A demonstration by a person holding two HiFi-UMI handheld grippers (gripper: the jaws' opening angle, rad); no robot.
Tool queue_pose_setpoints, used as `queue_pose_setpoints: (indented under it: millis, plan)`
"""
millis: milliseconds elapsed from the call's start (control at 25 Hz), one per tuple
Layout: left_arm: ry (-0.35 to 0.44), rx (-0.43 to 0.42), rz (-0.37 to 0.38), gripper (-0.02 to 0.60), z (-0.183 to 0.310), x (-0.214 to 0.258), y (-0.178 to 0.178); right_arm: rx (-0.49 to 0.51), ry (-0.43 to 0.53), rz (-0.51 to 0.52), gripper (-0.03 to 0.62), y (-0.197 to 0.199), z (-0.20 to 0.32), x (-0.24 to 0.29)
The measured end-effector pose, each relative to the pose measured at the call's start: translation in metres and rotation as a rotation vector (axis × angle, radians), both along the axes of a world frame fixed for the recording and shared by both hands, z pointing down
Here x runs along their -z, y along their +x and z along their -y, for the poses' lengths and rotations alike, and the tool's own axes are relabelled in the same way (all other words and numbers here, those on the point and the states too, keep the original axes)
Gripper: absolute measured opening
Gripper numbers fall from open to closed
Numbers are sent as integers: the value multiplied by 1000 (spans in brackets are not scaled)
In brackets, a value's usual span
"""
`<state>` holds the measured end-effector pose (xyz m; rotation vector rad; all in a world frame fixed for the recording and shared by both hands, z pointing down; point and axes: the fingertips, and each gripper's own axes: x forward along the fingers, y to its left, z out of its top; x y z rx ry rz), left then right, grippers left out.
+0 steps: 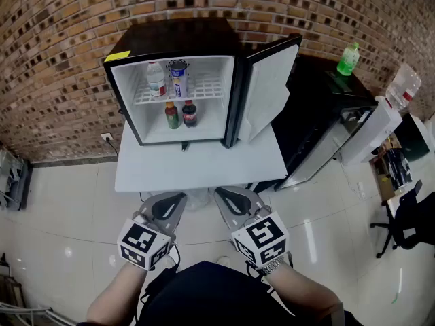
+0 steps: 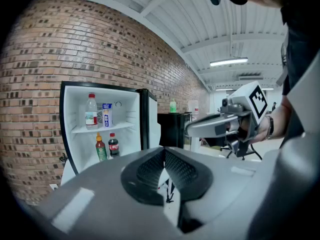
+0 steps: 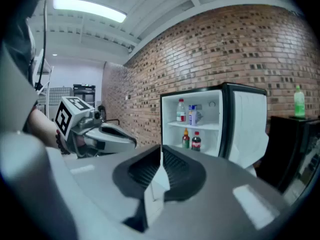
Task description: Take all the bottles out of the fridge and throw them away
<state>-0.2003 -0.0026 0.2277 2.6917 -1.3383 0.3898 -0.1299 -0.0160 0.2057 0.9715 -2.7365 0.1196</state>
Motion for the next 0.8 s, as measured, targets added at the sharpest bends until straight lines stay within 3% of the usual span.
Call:
queue_pose_setpoints:
  millis: [80,360,800]
  plan:
    - [0,8,3,3,-1,-1,6,9,-3,1,43,7,-1,0]
    - [3,47,5,3,-6,0,25,53,-1,0,71,22,-2,0]
    - [-4,83,5,3,13,-1,10,39,16,0,150,7,34,11]
